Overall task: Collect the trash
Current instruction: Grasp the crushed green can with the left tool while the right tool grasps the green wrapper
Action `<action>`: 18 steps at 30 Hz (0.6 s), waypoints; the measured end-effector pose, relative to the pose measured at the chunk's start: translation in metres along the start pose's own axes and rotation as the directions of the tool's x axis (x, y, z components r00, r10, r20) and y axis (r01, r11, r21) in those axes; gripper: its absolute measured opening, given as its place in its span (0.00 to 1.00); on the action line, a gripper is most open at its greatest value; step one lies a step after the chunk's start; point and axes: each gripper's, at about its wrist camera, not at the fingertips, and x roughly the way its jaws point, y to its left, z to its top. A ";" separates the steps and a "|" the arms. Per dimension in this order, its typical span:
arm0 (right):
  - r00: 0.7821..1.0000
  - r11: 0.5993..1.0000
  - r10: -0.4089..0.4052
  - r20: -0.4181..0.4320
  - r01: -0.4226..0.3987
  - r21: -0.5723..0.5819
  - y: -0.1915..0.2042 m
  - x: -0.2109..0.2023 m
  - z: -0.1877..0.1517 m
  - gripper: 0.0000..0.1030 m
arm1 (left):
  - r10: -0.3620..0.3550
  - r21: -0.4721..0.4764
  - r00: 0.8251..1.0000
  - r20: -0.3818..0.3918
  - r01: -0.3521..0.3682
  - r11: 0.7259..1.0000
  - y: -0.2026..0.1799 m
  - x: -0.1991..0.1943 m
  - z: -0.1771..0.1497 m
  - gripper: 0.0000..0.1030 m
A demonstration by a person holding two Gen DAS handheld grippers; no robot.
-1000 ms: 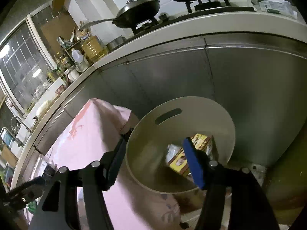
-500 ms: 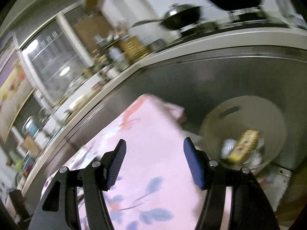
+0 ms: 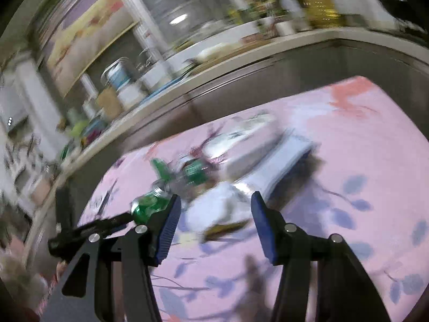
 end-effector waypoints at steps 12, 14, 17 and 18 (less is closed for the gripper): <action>0.995 0.980 0.040 -0.089 -0.057 -0.193 0.075 0.090 0.028 0.49 | -0.055 -0.024 0.998 0.022 0.056 0.998 0.001 0.030 0.015 0.59; 0.994 0.975 0.031 -0.102 -0.053 -0.214 0.081 0.104 0.029 0.44 | -0.059 -0.013 0.998 0.025 0.059 0.998 -0.001 0.031 0.015 0.56; 0.991 0.974 0.013 -0.131 -0.042 -0.223 0.084 0.124 0.032 0.24 | -0.046 0.010 0.998 0.034 0.046 0.999 -0.006 0.032 0.015 0.56; 0.990 0.974 0.010 -0.138 -0.041 -0.222 0.080 0.128 0.032 0.11 | -0.041 0.015 0.998 0.037 0.041 0.999 -0.007 0.032 0.015 0.56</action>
